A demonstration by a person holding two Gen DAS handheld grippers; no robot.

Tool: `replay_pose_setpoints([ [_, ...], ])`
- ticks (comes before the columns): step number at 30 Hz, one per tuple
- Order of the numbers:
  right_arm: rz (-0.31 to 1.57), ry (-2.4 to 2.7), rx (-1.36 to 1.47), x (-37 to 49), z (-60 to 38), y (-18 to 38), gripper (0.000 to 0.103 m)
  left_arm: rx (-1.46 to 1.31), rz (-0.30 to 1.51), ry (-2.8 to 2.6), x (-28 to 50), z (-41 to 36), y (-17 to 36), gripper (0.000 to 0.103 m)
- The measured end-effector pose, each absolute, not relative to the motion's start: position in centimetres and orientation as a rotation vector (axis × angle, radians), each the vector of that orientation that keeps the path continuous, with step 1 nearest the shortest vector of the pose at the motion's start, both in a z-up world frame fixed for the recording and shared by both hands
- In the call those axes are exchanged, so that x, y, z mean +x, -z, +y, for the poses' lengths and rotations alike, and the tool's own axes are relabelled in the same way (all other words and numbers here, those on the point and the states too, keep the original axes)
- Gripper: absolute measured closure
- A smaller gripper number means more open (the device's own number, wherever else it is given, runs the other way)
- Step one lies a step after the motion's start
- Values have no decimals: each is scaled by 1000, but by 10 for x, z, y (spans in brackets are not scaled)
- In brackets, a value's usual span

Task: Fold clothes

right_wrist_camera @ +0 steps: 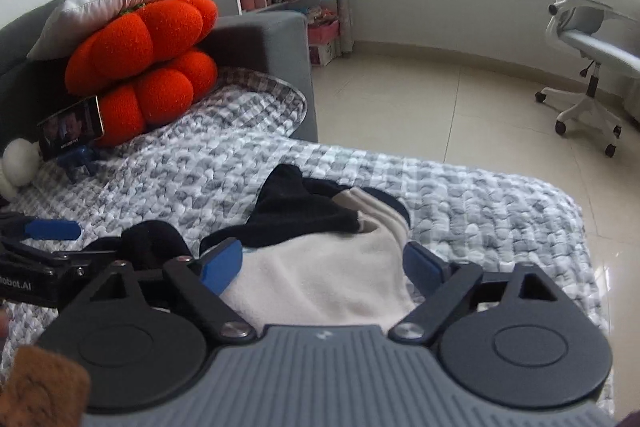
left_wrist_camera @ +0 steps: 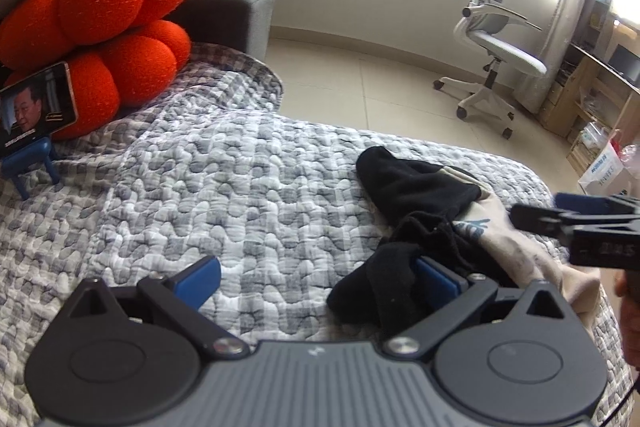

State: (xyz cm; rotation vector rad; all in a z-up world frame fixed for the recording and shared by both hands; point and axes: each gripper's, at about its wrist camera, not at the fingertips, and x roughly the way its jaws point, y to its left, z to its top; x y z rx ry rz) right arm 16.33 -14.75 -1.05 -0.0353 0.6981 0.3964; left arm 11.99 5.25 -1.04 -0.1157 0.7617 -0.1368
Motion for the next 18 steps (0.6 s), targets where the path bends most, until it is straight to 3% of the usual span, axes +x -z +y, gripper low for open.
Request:
replay_pose_setpoints([
  [3, 772, -427, -58, 169, -138, 25, 48, -116, 773, 150, 121, 51, 12, 1],
  [5, 773, -422, -66, 166, -138, 22, 76, -118, 777, 154, 121, 50, 13, 1],
  [7, 761, -408, -67, 162, -145, 15, 90, -120, 781, 159, 120, 50, 13, 1],
  [18, 674, -132, -62, 128, -222, -11, 93, -131, 807, 184, 120, 48, 15, 1],
])
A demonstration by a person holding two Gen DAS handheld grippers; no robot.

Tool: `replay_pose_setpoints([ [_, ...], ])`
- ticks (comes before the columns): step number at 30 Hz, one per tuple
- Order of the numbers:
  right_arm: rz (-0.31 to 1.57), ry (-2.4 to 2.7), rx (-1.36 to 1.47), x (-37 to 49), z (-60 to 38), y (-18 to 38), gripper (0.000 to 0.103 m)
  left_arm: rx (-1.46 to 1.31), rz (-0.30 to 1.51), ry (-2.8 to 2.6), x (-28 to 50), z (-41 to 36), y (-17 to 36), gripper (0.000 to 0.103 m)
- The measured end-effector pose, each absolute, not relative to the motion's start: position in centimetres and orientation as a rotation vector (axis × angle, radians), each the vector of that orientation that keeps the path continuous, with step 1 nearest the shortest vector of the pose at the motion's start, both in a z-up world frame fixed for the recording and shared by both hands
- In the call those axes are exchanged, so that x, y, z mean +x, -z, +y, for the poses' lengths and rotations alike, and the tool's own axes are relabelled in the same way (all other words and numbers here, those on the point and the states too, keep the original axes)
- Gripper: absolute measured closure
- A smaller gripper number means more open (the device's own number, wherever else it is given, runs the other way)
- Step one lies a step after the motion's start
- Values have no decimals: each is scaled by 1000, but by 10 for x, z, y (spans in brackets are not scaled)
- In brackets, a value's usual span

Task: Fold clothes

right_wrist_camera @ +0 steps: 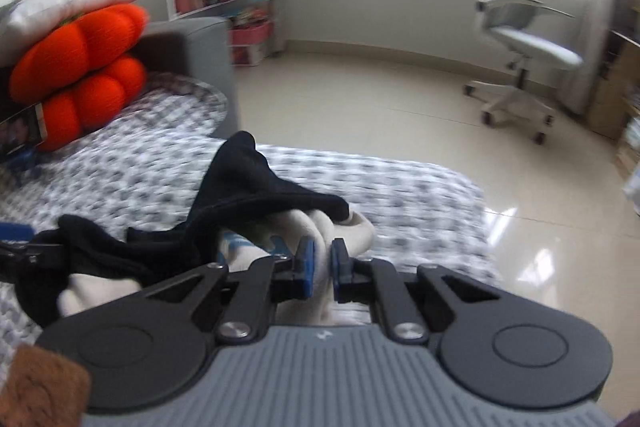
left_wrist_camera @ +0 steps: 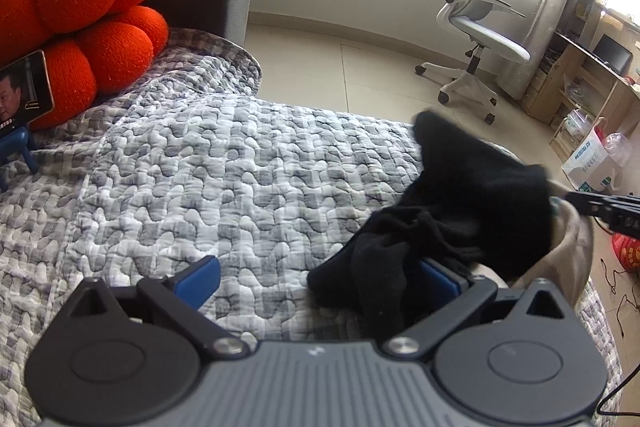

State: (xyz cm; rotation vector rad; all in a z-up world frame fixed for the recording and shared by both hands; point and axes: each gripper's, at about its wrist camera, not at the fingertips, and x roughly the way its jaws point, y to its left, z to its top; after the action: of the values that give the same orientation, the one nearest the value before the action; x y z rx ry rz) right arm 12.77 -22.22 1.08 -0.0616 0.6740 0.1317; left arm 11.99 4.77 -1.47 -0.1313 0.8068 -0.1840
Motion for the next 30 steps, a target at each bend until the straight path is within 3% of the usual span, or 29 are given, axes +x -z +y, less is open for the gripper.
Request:
replay_pose_setpoints([
  [7, 817, 29, -94, 139, -254, 27, 93, -119, 839, 203, 121, 36, 20, 1],
  [12, 815, -14, -37, 141, -257, 27, 92, -118, 850, 221, 122, 33, 22, 1],
  [14, 788, -30, -34, 140, -254, 25, 82, -109, 844, 240, 121, 29, 22, 1],
  [18, 690, -71, -133, 133, -239, 16, 79, -102, 837, 259, 122, 22, 22, 1],
  [20, 631, -97, -204, 129, -227, 13, 57, -109, 837, 271, 124, 19, 23, 1],
  [25, 566, -248, -355, 120, -192, 15, 47, -86, 810, 258, 126, 14, 19, 1],
  [30, 652, -302, -467, 129, -168, 34, 47, -244, 816, 230, 138, 42, 16, 1],
])
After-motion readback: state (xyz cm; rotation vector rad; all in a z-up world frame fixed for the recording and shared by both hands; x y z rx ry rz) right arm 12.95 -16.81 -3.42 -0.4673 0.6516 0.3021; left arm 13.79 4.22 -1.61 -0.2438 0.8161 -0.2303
